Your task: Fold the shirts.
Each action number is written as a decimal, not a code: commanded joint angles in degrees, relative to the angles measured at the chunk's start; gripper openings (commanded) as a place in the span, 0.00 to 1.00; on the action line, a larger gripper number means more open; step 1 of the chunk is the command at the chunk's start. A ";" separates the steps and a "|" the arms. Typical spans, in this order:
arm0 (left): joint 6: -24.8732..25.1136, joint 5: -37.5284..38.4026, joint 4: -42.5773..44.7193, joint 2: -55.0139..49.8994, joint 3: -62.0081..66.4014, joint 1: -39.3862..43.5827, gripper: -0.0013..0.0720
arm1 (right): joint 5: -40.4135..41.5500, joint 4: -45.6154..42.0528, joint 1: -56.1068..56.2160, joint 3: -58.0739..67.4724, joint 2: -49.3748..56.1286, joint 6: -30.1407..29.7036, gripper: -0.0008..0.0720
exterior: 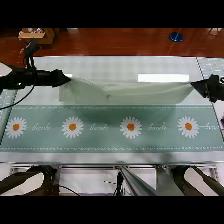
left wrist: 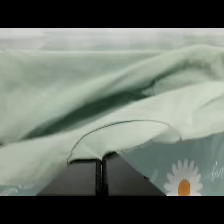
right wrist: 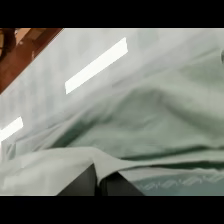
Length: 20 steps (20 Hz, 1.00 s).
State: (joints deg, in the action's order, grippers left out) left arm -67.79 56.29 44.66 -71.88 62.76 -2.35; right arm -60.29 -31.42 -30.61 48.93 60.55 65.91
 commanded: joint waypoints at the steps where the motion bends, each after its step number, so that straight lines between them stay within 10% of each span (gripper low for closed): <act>1: -0.44 -4.28 -0.15 -7.02 3.96 -0.33 0.05 | 14.36 -0.35 7.26 0.76 5.70 0.22 0.04; 8: -0.42 -4.70 -0.15 -19.37 11.19 -0.52 0.05 | 31.69 -0.42 14.38 0.76 16.61 -0.44 0.04; 14: -0.42 -3.41 -0.15 -26.97 11.43 -0.81 0.06 | 31.19 -5.25 14.36 0.74 20.85 -0.39 0.04; 16: -0.42 -2.03 -0.13 -27.80 11.43 -0.92 0.25 | 29.29 -5.62 14.36 0.74 21.62 -0.39 0.05; 18: -0.44 -1.31 -0.13 -27.56 11.58 -2.05 0.70 | 29.14 -6.69 14.01 0.76 21.27 -0.44 0.45; 20: -0.39 3.67 -0.09 -27.21 13.44 -4.79 0.76 | 27.85 -7.87 11.91 0.76 18.93 -0.44 0.62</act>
State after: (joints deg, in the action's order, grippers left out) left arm -68.23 55.29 44.51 -98.76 74.87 -4.95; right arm -31.16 -37.34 -17.23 49.65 80.75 65.47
